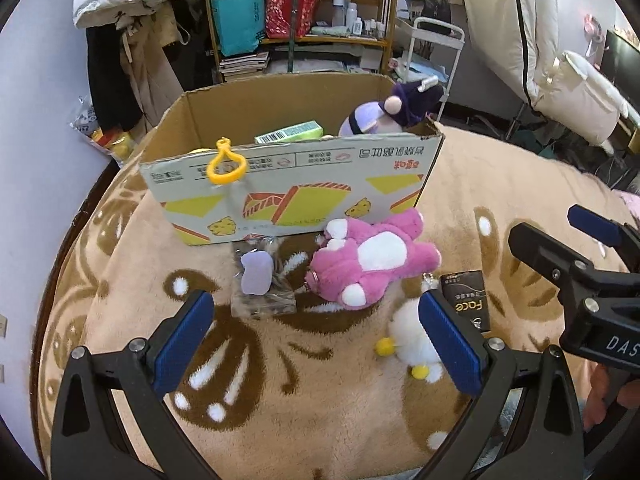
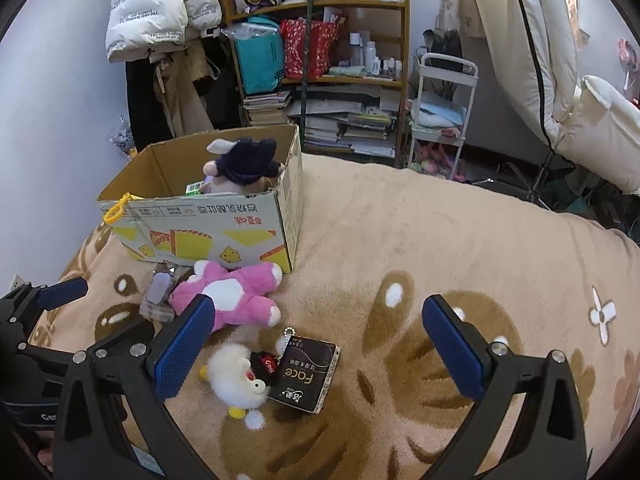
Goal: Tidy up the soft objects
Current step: 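Reach the left tool to the white plush while the right tool reaches the black tissue pack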
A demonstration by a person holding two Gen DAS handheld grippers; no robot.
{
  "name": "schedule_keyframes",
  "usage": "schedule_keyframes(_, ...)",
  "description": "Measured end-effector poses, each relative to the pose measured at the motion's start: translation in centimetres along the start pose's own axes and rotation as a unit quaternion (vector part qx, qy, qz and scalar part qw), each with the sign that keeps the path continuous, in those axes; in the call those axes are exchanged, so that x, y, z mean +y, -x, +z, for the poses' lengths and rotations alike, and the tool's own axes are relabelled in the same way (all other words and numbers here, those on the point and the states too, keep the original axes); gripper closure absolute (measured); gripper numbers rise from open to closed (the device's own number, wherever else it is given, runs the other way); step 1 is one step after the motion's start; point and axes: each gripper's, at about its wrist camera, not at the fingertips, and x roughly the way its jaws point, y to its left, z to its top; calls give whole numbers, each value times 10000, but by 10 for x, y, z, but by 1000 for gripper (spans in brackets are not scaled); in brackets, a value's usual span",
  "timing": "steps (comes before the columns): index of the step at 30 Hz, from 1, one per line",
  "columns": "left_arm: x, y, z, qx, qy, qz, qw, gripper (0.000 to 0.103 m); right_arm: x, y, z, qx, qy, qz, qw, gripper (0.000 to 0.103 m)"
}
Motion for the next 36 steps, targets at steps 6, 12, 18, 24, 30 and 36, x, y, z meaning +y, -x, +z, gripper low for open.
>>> schedule_keyframes(6, -9, -17, -2, 295, -75, -72, 9995, 2, -5, -17, -2, 266, -88, 7, 9996, 0)
schedule_keyframes(12, -14, -30, -5, 481, -181, -87, 9986, 2, -14, -34, -6, 560, -291, 30, 9980, 0)
schedule_keyframes(18, -21, -41, -7, 606, -364, -91, 9975, 2, -16, -46, -9, 824, -334, 94, 9960, 0)
schedule_keyframes(24, -24, -48, -9, 755, -376, -51, 9964, 2, -17, -59, -13, 1073, -370, 197, 9933, 0)
schedule_keyframes(30, -28, -52, -14, 896, -332, -107, 9954, 2, -18, -64, -15, 1193, -399, 224, 9918, 0)
schedule_keyframes(36, -44, -55, -21, 966, -646, -135, 9931, 2, -12, -71, -17, 1354, -299, 233, 9901, 0)
